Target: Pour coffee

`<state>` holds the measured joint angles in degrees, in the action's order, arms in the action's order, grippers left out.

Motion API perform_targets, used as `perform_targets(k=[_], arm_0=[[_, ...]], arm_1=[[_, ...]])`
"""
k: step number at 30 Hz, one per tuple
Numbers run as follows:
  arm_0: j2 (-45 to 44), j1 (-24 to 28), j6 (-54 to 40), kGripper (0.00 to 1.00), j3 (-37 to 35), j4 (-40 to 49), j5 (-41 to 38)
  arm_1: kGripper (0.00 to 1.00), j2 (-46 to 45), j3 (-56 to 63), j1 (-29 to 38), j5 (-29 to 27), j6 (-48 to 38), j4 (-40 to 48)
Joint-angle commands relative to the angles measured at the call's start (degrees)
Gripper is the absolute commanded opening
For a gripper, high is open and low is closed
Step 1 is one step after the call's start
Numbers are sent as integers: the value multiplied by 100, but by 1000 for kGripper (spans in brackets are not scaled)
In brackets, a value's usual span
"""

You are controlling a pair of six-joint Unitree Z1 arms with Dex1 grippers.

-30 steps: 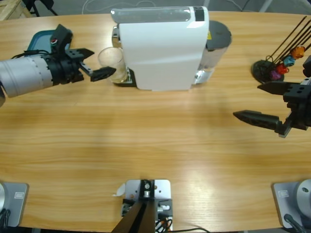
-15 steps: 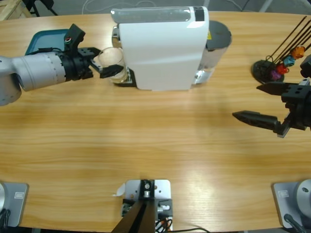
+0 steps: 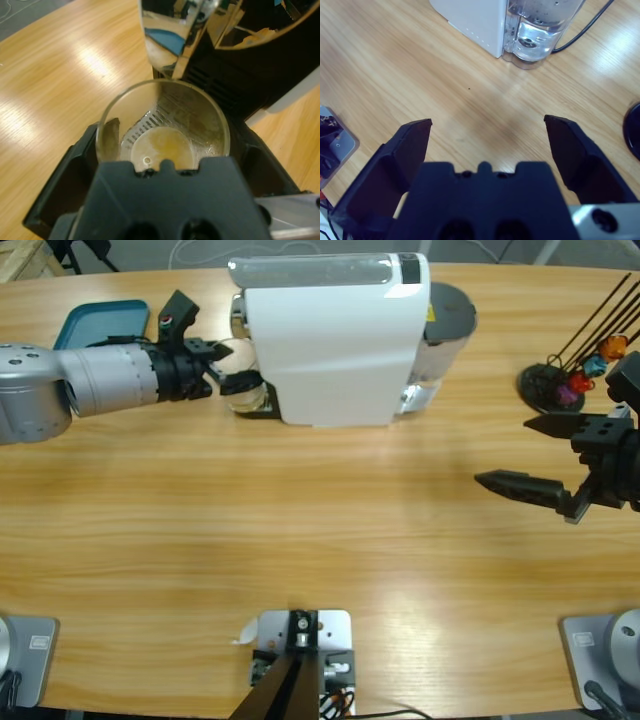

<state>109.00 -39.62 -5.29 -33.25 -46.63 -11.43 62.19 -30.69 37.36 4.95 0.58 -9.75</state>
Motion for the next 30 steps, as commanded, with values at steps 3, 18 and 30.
perform_targets(k=[3,18,30], arm_0=[[203,70,-69,554,40,-57,-132],[-1585,882,77,559,977,-32,71],[-1450,2870,360,574,1209,-155,633]], arm_1=[[1000,123,98,61,-100,12,34],[1000,37,104,61,-100,-6,27],[1000,-70,121,61,-109,0,34]])
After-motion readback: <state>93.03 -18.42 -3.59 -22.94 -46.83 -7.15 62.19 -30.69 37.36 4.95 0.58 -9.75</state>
